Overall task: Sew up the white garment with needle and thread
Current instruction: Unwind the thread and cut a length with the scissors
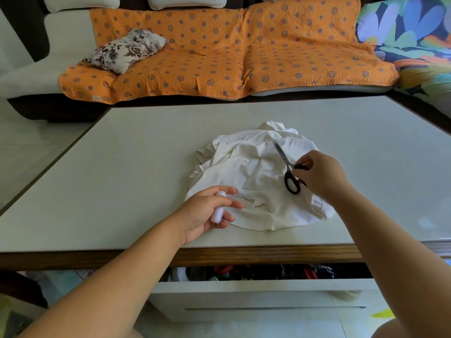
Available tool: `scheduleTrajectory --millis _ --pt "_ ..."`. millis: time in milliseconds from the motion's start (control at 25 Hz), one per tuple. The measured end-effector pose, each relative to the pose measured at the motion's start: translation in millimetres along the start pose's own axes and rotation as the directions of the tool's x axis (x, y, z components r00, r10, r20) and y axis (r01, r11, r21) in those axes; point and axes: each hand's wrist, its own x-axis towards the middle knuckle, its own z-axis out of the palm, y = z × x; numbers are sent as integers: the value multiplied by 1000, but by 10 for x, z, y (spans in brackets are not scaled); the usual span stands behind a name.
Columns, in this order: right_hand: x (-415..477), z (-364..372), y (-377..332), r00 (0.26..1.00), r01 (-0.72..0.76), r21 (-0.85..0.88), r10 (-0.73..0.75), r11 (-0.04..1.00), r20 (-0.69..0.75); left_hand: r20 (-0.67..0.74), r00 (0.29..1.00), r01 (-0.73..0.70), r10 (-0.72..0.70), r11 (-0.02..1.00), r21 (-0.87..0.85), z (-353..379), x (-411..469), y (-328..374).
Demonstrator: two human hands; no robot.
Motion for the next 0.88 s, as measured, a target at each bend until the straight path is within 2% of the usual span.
scheduleTrajectory --millis 240,320,400,480,600,720,880 --pt "-59 -145 2 995 15 201 5 979 -96 -39 999 -23 22 1000 -18 48 37 1" --pt "-130 -173 -61 990 29 325 18 945 -141 -65 997 -54 52 998 -26 81 52 10" --pt "-258 -200 -205 998 -13 572 46 820 -43 -88 991 -103 101 994 -24 122 57 33" --pt "-429 -170 -358 982 -144 720 5 679 191 -62 987 -146 145 989 -15 167 50 51" --pt "-653 -19 -459 916 -267 723 -66 637 396 -12 984 -178 178 983 42 254 19 42" --pt "-765 61 -475 908 -291 720 -55 630 415 -46 975 -211 216 972 104 277 -16 2" --pt "-927 161 -491 934 -151 567 -71 810 351 -46 978 -193 203 967 167 200 -149 -76"
